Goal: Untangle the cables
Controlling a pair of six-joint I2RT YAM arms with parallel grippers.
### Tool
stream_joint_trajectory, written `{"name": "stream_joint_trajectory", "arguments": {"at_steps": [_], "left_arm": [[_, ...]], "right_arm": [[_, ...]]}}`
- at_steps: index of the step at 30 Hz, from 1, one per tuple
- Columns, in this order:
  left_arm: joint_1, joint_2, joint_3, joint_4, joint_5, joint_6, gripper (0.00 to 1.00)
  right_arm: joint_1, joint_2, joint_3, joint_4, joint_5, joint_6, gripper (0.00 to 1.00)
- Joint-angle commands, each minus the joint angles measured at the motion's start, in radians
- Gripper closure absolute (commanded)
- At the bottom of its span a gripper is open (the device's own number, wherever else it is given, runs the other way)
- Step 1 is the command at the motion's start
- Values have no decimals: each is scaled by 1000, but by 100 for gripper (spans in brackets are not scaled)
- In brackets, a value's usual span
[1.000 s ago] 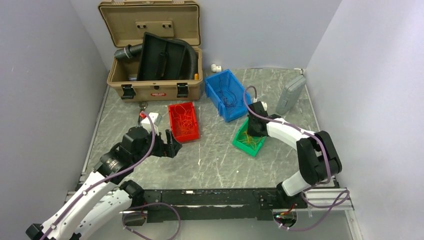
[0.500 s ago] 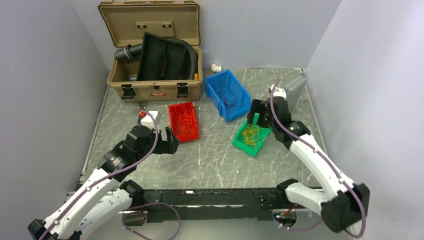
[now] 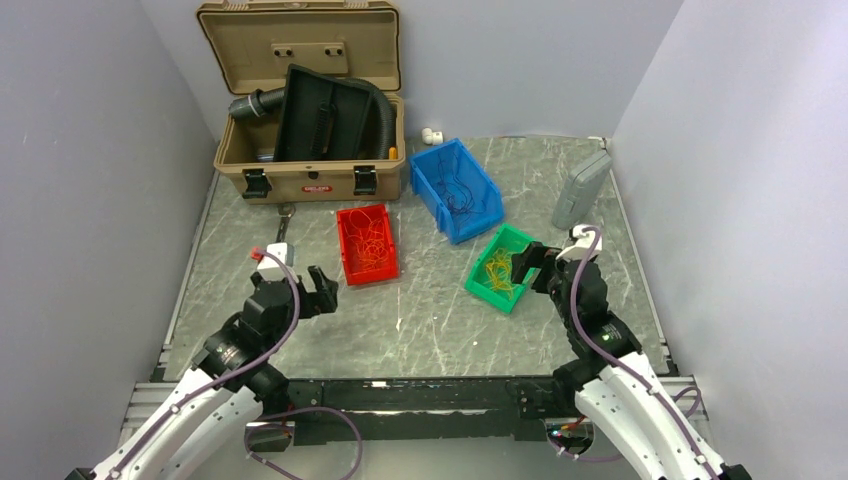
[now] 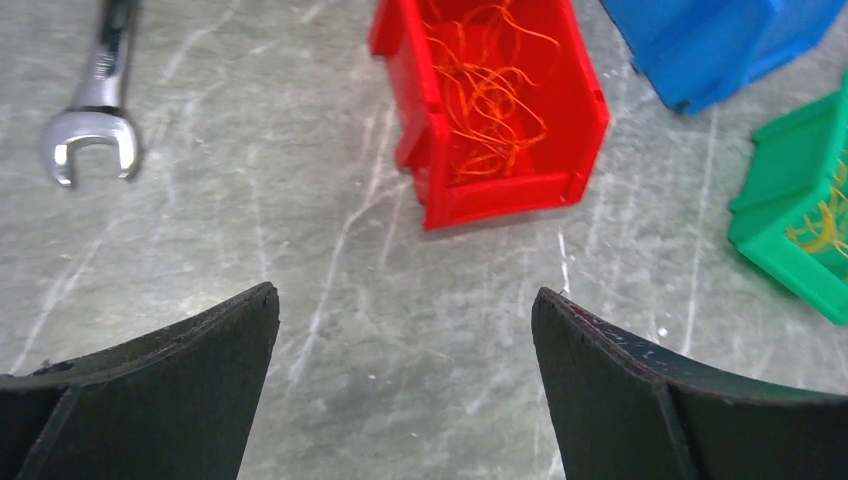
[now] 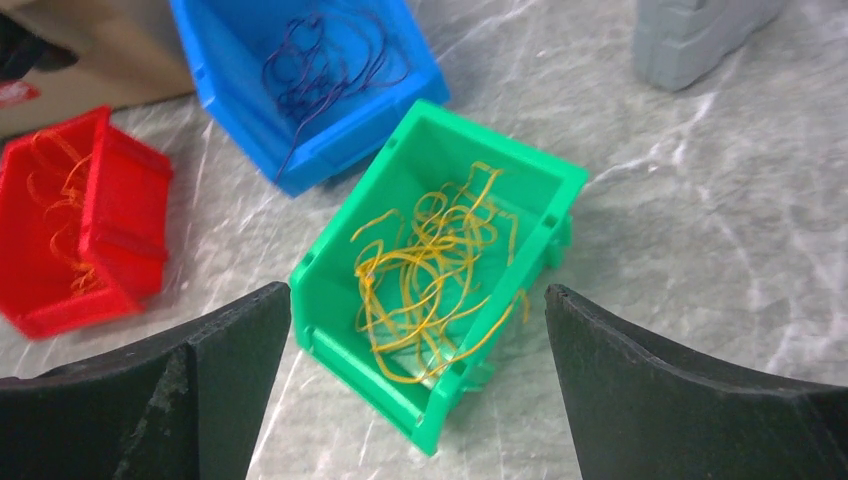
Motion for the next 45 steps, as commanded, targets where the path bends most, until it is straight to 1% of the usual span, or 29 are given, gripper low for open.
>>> {"name": "stream_joint_trajectory", "arguments": {"at_steps": [1,3,5,7,8,9,11,12,14,16,18,19,21,23,24,26,30,32,35,36,39,40,41,42,43,45], "left_arm": [[2,-23,-10,47,-222,-3,1],[2,-37,-38,92,-295,28,1],[2,-53,-86,206,-360,114,1],[3,-53,-122,306,-425,189,1],[9,-47,-135,362,-435,228,1],[16,-31,-142,446,-441,272,1],[53,29,-140,545,-430,325,1],[85,83,-131,581,-408,351,1],[172,172,-96,629,-351,355,1],[268,267,-72,674,-257,348,1],[385,373,-53,722,-120,317,1],[439,424,-42,744,-62,295,1],[540,520,-14,767,31,253,1],[604,593,1,782,118,201,1],[635,604,-6,803,163,193,1],[647,611,-34,852,205,194,1],[646,576,-91,891,182,205,1],[646,558,-115,929,174,218,1],[647,557,-125,967,101,237,1],[646,558,-122,963,76,251,1],[646,568,-120,978,20,261,1],[646,570,-123,985,8,269,1],[646,574,-128,1000,3,288,1],[646,588,-144,1035,-3,316,1],[645,602,-175,1111,-15,330,1],[633,664,-248,1287,14,435,1]], "right_arm": [[2,-1,10,81,201,4,1],[-1,11,2,128,233,-20,1],[-1,37,-2,207,256,-84,2],[-17,84,-2,267,297,-111,2],[-50,112,1,310,281,-123,4],[-81,141,4,349,245,-138,6],[-155,206,14,408,154,-148,10],[-191,248,23,433,108,-148,10],[-266,303,25,483,24,-148,8],[-342,348,17,528,-39,-128,8],[-413,398,-3,607,-93,-104,8],[-450,428,-9,634,-105,-102,8],[-468,480,2,659,-82,-107,8],[-473,524,18,659,-35,-82,7],[-474,535,24,655,-41,-76,7],[-477,548,28,656,-86,-74,7],[-478,542,-22,727,-127,-82,6],[-477,543,-65,789,-88,-105,5],[-477,570,-103,889,8,-145,4],[-477,588,-113,920,28,-137,2],[-476,657,-136,1036,44,-120,0],[-477,673,-126,1024,32,-124,0],[-477,683,-100,974,45,-146,0],[-477,708,-74,932,62,-189,0],[-475,737,-72,935,100,-197,0],[-476,779,-90,979,97,-218,0]]}}
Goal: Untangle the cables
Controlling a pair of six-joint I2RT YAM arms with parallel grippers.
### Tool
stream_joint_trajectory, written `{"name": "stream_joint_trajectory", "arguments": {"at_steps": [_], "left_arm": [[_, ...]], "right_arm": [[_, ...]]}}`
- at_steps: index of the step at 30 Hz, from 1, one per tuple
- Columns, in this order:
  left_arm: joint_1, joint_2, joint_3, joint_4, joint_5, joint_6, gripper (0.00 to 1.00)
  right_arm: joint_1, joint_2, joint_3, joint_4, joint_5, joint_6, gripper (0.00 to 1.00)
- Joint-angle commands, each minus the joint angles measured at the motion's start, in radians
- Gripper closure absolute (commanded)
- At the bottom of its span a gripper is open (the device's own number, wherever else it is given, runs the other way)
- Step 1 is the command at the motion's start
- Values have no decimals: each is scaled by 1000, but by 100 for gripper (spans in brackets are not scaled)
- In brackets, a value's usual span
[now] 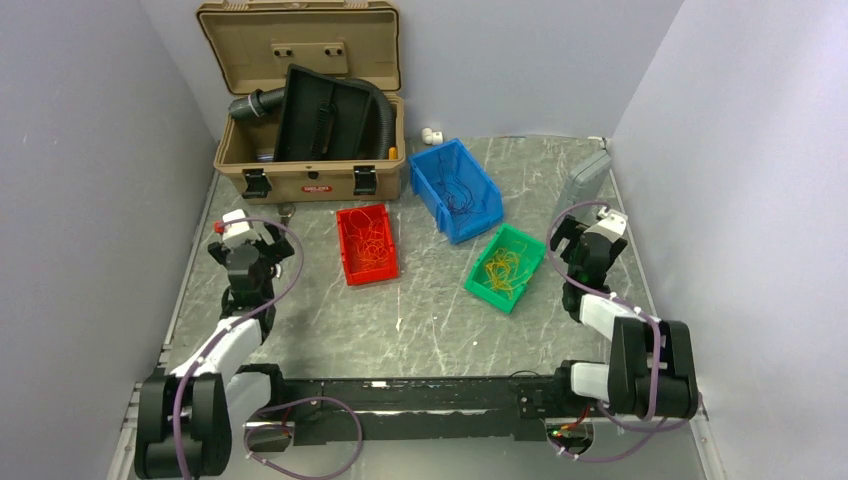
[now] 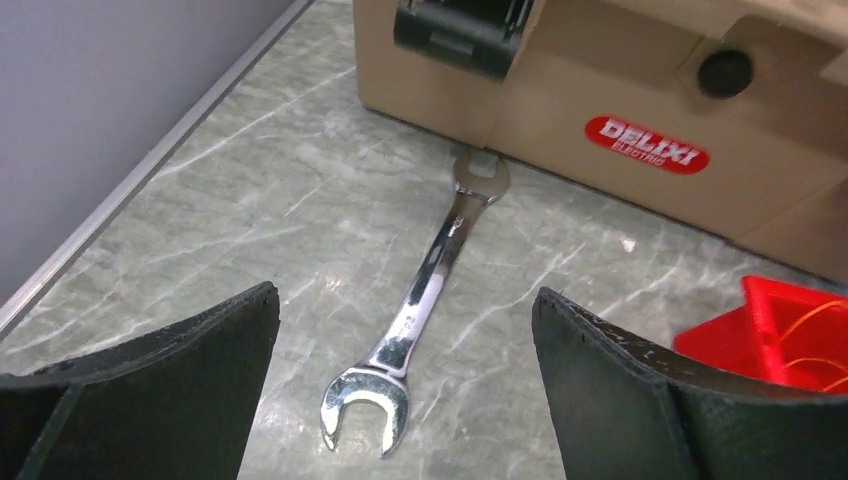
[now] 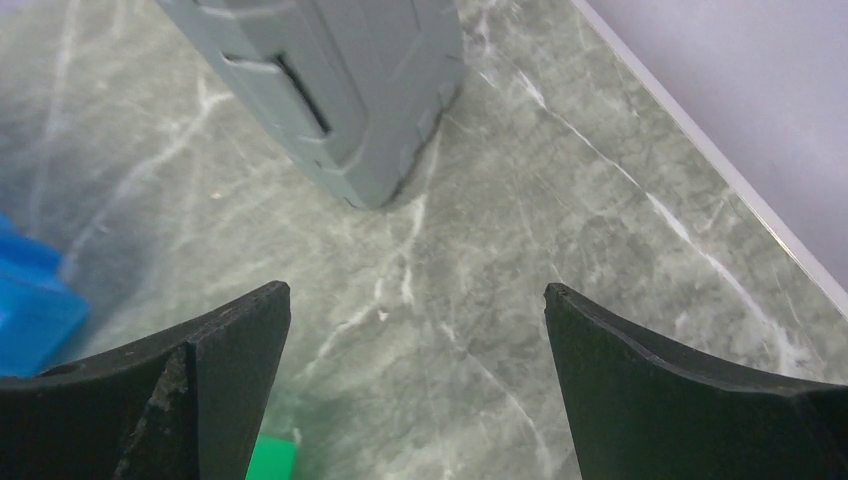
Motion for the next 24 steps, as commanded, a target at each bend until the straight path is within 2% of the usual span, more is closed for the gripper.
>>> {"name": "stream_joint_trajectory", "arguments": {"at_steps": [1,2,3,4,5,6,7,9,10,11,12,13,15,18,20,24], "left_arm": [[-14,114,-145,426,-2,192,1],[-22,113,-127,419,8,212,1],[-24,108,-108,339,37,220,1],[-24,134,-116,397,52,247,1],[-24,150,-112,445,70,259,5],[-23,146,-87,381,105,277,2],[-24,156,-71,349,143,307,1],[-24,235,-72,417,237,378,0],[-19,311,-96,572,272,387,0],[-7,382,-110,692,290,394,0],[-5,349,-94,573,293,385,1],[-5,318,-65,492,294,371,1],[2,361,-52,542,295,374,1],[3,349,-57,513,258,348,1],[3,359,-72,573,254,352,1],[3,359,-57,538,278,356,1]], "right_arm": [[-2,74,9,119,7,-65,0],[-2,87,-13,172,-42,-70,0],[-1,92,-24,232,-89,-93,0],[4,94,-23,240,-116,-117,0],[11,107,-26,263,-113,-134,0],[17,124,-39,298,-114,-148,1],[25,152,-63,392,-116,-162,0],[69,257,-111,590,-78,-203,0],[90,241,-90,498,-39,-206,0],[99,237,-75,484,-44,-201,0],[100,259,-85,537,-24,-211,0],[101,250,-89,522,-19,-202,0],[102,249,-90,527,-15,-208,0],[102,245,-85,505,-23,-198,0],[102,253,-89,534,-21,-209,0],[102,252,-86,519,-28,-202,0]]}}
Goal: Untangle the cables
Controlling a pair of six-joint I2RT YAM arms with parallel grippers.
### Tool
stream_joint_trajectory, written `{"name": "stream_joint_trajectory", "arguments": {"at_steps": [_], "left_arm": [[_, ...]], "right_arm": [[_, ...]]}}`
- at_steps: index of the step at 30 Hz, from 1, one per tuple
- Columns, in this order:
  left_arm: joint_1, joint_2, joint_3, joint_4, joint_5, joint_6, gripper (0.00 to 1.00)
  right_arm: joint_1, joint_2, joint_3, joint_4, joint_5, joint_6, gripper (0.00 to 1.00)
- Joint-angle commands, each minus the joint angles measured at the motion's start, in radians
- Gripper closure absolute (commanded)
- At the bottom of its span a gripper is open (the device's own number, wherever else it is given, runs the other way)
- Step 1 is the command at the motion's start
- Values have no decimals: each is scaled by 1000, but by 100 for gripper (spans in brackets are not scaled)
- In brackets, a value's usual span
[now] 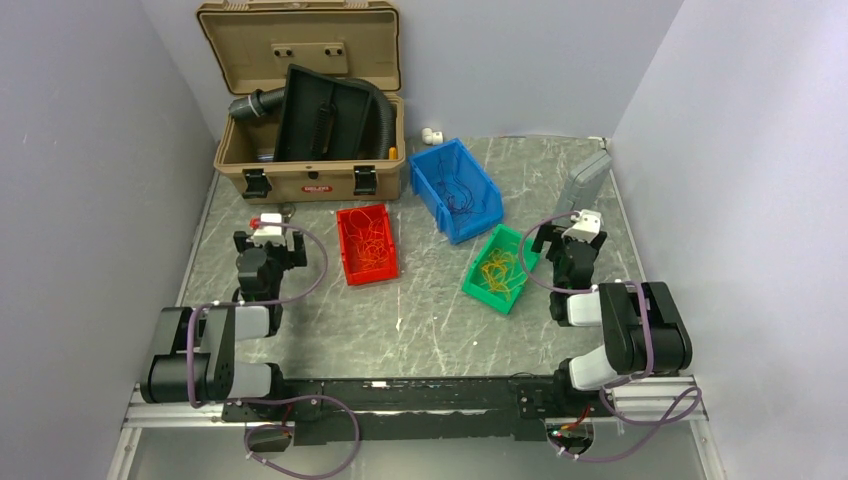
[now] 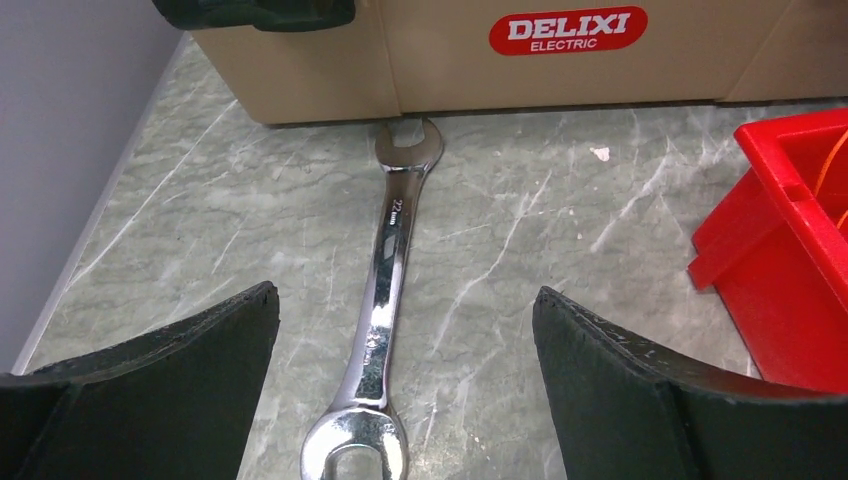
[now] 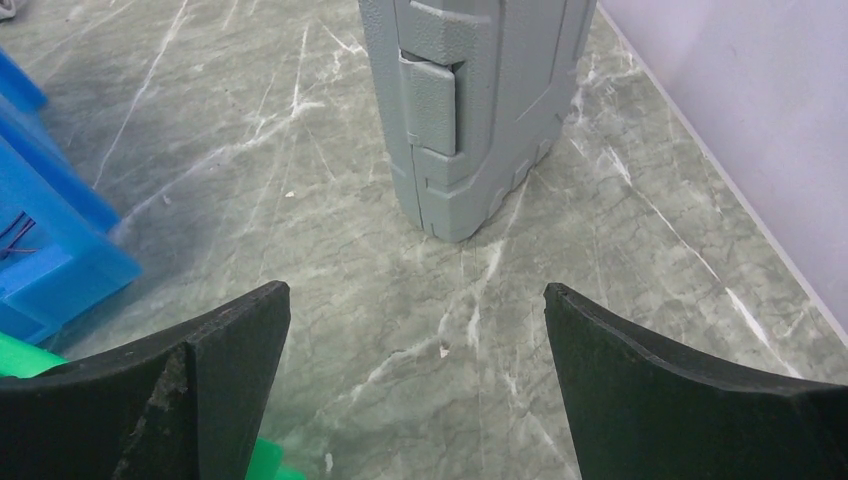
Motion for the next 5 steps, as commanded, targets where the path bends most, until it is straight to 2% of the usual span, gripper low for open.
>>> {"name": "stream_joint_trajectory", "arguments": {"at_steps": [1,5], "left_arm": [[6,8,34,53,36,15,1],[6,4,31,56,37,17,1]], "right_arm": [[1,8,-8,54,7,-13,0],[1,8,-8,56,7,-13,0]]}}
